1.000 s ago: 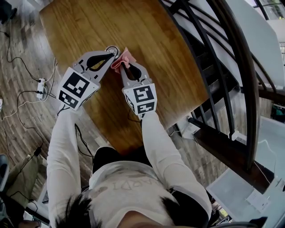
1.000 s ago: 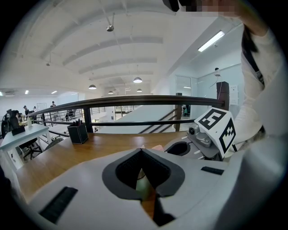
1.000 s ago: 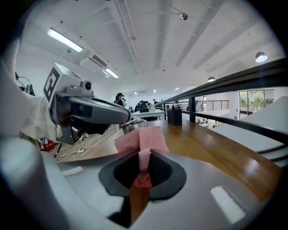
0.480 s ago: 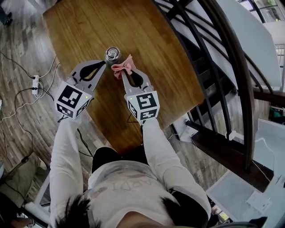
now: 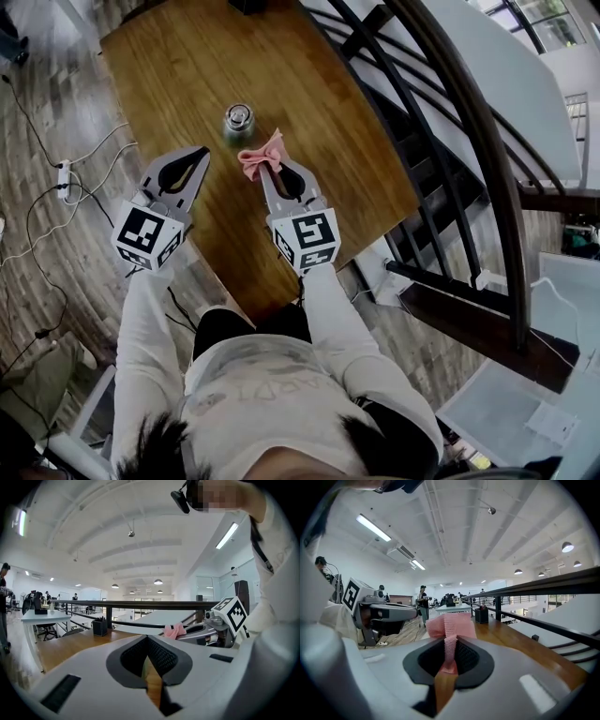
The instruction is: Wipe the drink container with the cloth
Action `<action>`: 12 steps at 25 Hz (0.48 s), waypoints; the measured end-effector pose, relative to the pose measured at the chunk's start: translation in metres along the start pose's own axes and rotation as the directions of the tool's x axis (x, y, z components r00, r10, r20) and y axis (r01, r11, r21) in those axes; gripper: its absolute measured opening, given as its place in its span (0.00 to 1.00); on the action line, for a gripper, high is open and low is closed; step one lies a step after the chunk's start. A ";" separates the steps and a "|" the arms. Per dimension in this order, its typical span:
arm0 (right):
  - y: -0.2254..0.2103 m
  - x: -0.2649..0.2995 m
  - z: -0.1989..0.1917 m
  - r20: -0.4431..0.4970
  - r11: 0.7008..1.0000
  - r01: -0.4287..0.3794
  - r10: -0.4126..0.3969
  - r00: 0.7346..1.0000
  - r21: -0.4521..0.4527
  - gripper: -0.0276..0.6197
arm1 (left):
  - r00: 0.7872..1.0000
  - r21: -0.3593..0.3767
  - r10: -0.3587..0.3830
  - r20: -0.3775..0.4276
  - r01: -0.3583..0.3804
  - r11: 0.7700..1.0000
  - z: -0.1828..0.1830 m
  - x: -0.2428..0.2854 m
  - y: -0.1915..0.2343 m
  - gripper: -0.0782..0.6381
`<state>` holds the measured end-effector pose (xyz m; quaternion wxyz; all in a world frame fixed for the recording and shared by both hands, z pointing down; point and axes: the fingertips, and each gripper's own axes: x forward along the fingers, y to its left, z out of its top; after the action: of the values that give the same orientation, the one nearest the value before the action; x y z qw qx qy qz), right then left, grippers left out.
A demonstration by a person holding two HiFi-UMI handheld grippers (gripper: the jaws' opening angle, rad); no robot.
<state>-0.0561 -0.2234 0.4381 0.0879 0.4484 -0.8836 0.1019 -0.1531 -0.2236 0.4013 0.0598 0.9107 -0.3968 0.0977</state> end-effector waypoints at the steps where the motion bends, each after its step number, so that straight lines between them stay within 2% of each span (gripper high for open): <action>1: 0.003 -0.007 0.003 0.006 1.000 0.000 0.000 1.000 -0.002 0.11 | 1.000 0.000 0.002 0.007 -0.002 1.000 0.003 -0.005 -0.005 0.11; 12: 0.020 -0.072 0.043 0.091 0.999 0.043 -0.041 0.995 -0.021 0.11 | 0.994 0.017 0.031 0.106 -0.033 0.999 0.039 -0.048 -0.052 0.11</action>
<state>-0.0333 -0.1676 0.3771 0.0550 0.4699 -0.8782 0.0695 -0.1417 -0.1611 0.3504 0.0287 0.9086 -0.4131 0.0542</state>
